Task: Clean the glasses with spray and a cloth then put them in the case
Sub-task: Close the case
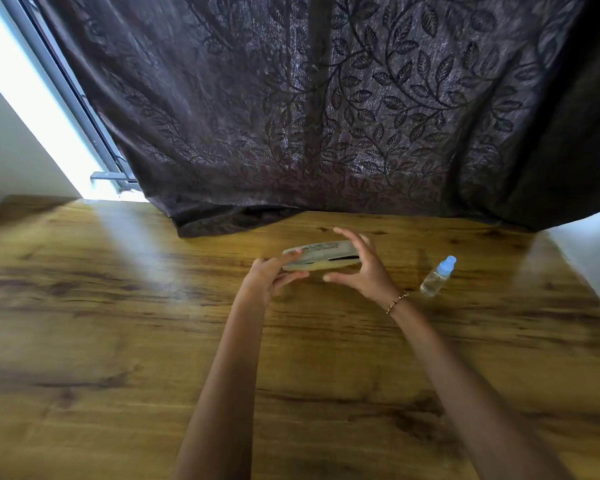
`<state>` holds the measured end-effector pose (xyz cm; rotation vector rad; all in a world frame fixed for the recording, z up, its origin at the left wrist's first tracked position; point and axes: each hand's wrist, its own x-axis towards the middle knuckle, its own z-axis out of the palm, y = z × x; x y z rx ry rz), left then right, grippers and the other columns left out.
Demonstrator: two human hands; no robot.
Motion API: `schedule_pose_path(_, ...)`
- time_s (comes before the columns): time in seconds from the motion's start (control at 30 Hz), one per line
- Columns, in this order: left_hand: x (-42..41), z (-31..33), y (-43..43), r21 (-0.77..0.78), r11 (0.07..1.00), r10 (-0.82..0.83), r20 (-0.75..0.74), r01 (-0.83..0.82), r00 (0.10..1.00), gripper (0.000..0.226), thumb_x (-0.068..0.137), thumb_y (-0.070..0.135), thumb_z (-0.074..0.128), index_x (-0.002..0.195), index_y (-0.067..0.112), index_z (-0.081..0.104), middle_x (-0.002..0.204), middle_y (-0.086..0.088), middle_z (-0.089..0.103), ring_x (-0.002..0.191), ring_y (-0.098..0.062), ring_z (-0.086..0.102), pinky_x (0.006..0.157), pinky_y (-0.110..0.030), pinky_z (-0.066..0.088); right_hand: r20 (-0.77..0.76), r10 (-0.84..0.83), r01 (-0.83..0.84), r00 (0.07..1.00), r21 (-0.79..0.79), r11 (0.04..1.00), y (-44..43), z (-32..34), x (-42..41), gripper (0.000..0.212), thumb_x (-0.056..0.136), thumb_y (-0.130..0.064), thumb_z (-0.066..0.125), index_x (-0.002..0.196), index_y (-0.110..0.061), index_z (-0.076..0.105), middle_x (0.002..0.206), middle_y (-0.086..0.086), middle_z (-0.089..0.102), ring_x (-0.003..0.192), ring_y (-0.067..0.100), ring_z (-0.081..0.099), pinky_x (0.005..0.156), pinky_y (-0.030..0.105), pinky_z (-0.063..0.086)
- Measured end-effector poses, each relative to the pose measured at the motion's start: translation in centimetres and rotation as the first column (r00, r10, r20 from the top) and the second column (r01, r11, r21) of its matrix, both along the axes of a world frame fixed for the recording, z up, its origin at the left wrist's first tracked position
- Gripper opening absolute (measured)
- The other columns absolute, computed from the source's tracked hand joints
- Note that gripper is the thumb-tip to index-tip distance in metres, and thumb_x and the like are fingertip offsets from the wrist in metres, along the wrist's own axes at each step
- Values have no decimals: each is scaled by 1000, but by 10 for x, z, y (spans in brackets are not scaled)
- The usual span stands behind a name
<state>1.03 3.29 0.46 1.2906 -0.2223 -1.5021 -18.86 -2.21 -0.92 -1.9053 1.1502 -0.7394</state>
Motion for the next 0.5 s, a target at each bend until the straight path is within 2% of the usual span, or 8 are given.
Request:
schedule_pose_path(0.1,0,8,-3,-13,1000,-12,50,13,999,70,70,23,83,122,8,40,106,-23,65,83,-26,73,58,-21,58,-105,21,-49,994,-269,962,0,5,-1,66,72,-12,79,131,-25,53,137,4,41,127,19,41,107,40,38)
schedule_pose_path(0.17,-3,10,-5,-49,997,-50,115,56,992,71,73,30,80,128,10,40,111,-19,64,85,-25,73,61,-23,58,-97,-30,-7,995,-359,933,0,11,-1,57,76,-3,73,127,-23,58,132,3,49,122,19,47,105,39,40)
schedule_pose_path(0.23,-7,12,-6,-153,973,-122,284,171,951,76,78,41,74,141,19,36,126,-8,58,100,-23,69,69,-27,59,-74,-57,22,996,-408,913,-3,19,-2,56,77,1,70,127,-20,59,128,2,53,119,17,51,103,35,42)
schedule_pose_path(0.27,-9,12,-7,-214,941,-146,444,263,884,77,79,44,72,144,28,33,134,-3,52,113,-20,61,77,-28,56,-59,-61,30,996,-430,902,-4,23,-3,55,77,2,70,127,-18,60,127,3,55,118,16,52,103,34,43)
schedule_pose_path(0.3,-10,13,-8,-260,897,-123,630,357,767,78,79,42,72,145,32,31,140,0,45,126,-16,49,90,-30,50,-45,-61,35,997,-448,893,-7,26,-3,53,77,0,71,127,-16,60,126,4,56,118,17,52,102,33,43)
schedule_pose_path(0.37,-11,17,-13,-293,814,30,883,501,468,79,76,29,77,144,25,36,150,-5,30,139,-14,26,108,-28,32,-28,-55,35,998,-471,881,-11,34,-5,50,79,-8,73,127,-13,60,126,4,57,119,17,52,103,33,43)
schedule_pose_path(0.43,-15,23,-17,-317,759,180,942,569,284,68,76,22,76,138,21,47,149,-9,30,136,-13,28,110,-24,28,-26,-48,30,999,-468,883,-15,40,-6,50,79,-13,74,126,-11,59,127,4,58,122,17,50,106,32,39)
schedule_pose_path(0.5,-18,28,-21,-348,740,301,937,575,180,53,80,21,74,130,20,57,139,-7,46,127,-17,40,107,-29,35,-17,-51,37,999,-466,884,-17,43,-7,50,79,-15,75,126,-11,59,128,4,58,124,15,47,108,27,35)
